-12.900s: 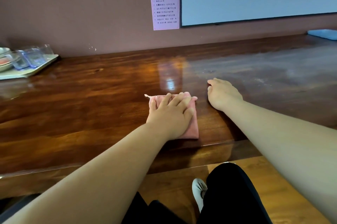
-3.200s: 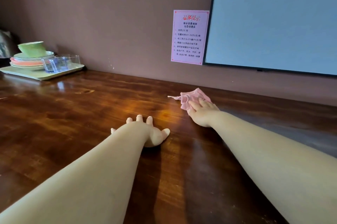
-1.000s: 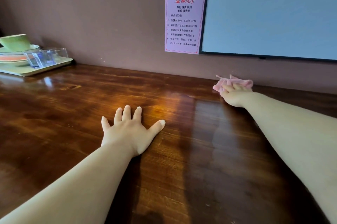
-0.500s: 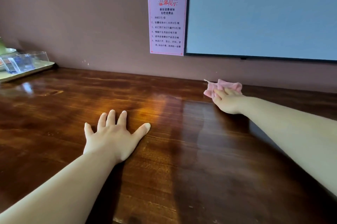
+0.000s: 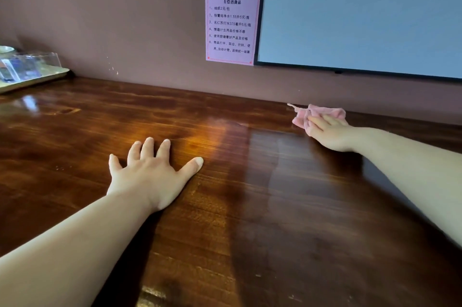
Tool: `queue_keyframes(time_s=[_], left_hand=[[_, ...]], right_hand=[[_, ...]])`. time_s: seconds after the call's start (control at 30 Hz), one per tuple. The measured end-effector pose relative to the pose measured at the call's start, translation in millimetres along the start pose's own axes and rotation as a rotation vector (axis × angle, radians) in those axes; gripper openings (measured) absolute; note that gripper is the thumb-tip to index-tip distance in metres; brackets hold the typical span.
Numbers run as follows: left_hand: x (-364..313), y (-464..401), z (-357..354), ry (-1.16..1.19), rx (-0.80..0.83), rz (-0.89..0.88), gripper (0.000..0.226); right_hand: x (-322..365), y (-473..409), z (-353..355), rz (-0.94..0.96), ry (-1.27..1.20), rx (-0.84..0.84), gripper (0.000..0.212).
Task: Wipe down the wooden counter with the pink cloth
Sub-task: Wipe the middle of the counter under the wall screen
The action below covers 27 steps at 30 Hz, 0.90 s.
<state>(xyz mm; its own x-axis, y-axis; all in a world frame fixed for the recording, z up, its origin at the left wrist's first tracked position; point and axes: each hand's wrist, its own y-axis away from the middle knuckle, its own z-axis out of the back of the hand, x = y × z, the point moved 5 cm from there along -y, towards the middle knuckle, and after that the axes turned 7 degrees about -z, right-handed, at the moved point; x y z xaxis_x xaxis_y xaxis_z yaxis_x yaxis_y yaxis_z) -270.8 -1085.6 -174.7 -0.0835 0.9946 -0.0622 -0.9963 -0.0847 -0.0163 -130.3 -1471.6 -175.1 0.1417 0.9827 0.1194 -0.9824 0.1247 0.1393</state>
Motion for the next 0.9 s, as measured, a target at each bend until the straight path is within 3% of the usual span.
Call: queue_keyframes(time_s=[0.17, 0.27, 0.37, 0.43, 0.53, 0.7, 0.8, 0.9], left_hand=[[-2, 4, 4, 0.015, -0.009, 0.006, 0.112], [-3, 3, 4, 0.013, -0.013, -0.004, 0.112], [-2, 1, 2, 0.009, -0.031, -0.007, 0.112], [-2, 1, 1, 0.0, -0.022, -0.006, 0.113], [0, 0, 1, 0.001, -0.029, -0.001, 0.116], [0, 2, 1, 0.008, -0.034, 0.004, 0.114], [-1, 2, 2, 0.007, -0.029, -0.007, 0.114], [-1, 0, 1, -0.003, -0.028, -0.008, 0.115]], right_hand=[[6, 4, 24, -0.178, -0.101, -0.044, 0.059], [9, 20, 20, -0.103, -0.067, 0.002, 0.06], [7, 40, 26, -0.045, -0.006, -0.132, 0.054], [9, 43, 31, -0.051, -0.16, -0.181, 0.048], [13, 22, 26, -0.012, -0.129, -0.046, 0.048], [7, 7, 34, -0.083, -0.094, -0.08, 0.052], [5, 13, 25, -0.049, -0.06, -0.01, 0.054], [-12, 17, 18, -0.03, -0.028, -0.065, 0.054]])
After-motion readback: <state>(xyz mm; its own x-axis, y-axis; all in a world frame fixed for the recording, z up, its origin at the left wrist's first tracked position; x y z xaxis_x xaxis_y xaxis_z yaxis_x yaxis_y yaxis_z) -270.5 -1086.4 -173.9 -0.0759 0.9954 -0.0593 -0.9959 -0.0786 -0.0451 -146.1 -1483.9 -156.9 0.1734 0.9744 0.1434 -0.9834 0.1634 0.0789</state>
